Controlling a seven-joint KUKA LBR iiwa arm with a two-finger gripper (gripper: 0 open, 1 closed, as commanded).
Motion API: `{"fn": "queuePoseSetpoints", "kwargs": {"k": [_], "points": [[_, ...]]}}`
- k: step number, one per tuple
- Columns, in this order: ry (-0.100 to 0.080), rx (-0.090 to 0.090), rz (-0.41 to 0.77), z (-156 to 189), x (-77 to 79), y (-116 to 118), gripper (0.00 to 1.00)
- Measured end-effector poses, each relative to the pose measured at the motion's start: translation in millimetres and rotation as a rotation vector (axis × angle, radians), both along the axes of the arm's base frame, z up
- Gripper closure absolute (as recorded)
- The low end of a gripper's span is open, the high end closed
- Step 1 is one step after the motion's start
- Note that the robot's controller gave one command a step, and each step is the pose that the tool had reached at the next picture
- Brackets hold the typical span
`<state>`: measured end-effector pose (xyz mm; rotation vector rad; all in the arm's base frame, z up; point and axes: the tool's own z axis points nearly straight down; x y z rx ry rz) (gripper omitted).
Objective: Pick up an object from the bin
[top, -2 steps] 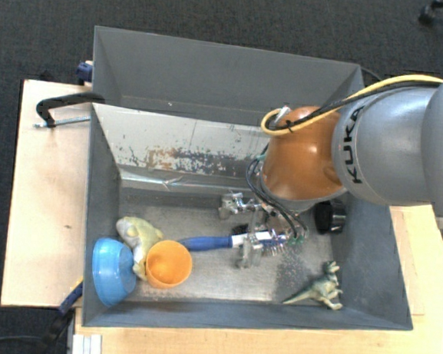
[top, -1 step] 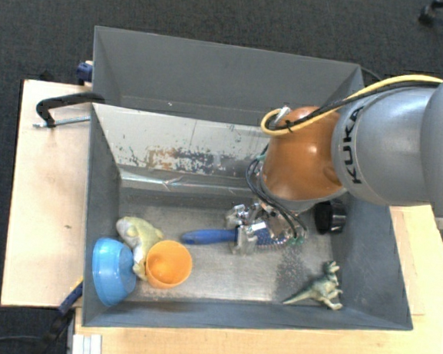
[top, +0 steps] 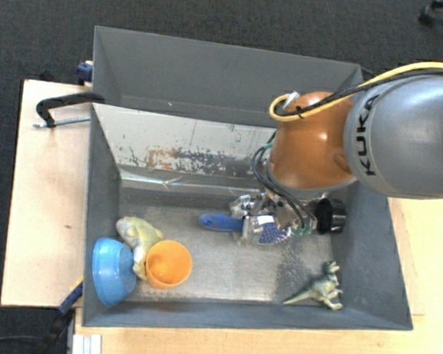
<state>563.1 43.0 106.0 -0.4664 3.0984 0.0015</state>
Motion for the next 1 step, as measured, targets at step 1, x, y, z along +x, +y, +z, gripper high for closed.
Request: {"fn": "queuePoseSetpoints", "kwargs": {"k": [1], "points": [[0.003,0.000,-0.001,2.2,0.9,0.8,1.00]]}}
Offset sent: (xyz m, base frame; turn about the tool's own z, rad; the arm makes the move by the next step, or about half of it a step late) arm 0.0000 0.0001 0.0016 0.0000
